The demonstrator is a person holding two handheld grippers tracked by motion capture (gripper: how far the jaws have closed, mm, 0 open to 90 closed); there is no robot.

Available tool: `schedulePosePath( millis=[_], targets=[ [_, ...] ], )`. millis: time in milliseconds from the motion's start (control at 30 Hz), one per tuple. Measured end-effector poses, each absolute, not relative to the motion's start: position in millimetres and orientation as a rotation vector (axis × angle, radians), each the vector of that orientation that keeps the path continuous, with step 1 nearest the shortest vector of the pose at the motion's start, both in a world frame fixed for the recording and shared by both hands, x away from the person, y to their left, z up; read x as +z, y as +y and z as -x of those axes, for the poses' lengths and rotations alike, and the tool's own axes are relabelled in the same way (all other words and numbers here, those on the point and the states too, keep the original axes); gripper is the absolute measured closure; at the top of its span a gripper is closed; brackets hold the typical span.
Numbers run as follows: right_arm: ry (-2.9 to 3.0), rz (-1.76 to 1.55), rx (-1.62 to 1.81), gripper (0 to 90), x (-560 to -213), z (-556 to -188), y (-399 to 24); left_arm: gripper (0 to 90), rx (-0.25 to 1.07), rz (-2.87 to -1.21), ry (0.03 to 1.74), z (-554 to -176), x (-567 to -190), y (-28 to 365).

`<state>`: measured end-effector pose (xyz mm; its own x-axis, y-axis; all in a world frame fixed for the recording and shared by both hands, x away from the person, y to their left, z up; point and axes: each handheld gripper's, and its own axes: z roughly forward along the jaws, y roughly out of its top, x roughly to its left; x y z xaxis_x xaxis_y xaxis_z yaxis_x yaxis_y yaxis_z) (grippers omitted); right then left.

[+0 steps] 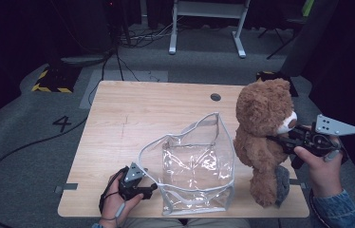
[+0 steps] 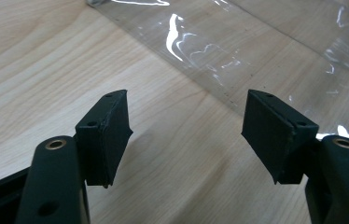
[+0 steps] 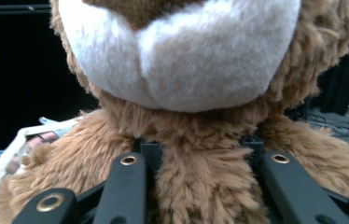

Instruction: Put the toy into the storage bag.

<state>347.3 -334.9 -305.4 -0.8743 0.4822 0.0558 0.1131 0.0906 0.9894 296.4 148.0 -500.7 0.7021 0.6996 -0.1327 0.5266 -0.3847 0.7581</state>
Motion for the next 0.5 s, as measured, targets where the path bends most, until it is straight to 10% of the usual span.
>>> schedulePosePath(
  millis=[500],
  targets=[
    [2.083, -0.542, 1.81, 65.5, -290.5, -336.1, -332.0, 36.3, 0.278, -2.165, 0.902, -312.3, -500.6, 126.8]
  ],
)
